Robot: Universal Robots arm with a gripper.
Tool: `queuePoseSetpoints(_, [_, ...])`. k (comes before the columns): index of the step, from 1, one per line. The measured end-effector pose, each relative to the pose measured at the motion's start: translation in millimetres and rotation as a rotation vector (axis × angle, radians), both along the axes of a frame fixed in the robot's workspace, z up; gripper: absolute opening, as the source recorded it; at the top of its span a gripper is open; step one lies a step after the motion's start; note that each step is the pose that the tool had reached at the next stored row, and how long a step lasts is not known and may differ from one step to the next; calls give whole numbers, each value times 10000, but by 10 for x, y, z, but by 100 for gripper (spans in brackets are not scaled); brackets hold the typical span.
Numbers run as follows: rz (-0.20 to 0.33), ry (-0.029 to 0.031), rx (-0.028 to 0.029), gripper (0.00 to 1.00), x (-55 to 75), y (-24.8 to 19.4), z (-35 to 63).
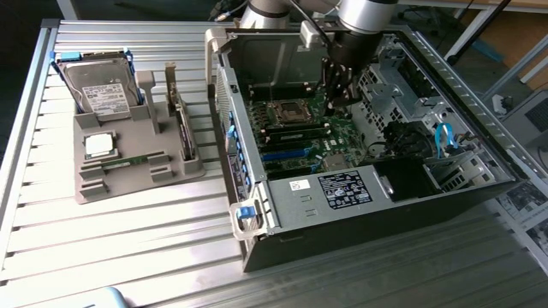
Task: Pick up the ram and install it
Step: 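Press down the ram until it locks into place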
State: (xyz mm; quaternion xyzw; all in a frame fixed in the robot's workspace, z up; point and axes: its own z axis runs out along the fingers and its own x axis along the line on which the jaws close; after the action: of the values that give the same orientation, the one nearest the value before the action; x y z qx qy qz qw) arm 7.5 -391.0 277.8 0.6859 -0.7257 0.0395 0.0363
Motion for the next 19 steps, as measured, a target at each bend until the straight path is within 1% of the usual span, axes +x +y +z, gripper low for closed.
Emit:
queuePoseSetpoints(12, [-120,0,-1,11,106,18,60])
queuePoseSetpoints(15, [-153,1,8,11,135,23,75])
queuePoseSetpoints(16, [-157,1,35,11,140,23,76])
queuePoseSetpoints(17, [-160,1,82,11,142,23,77])
queuePoseSetpoints(19, [-165,2,234,11,144,24,76])
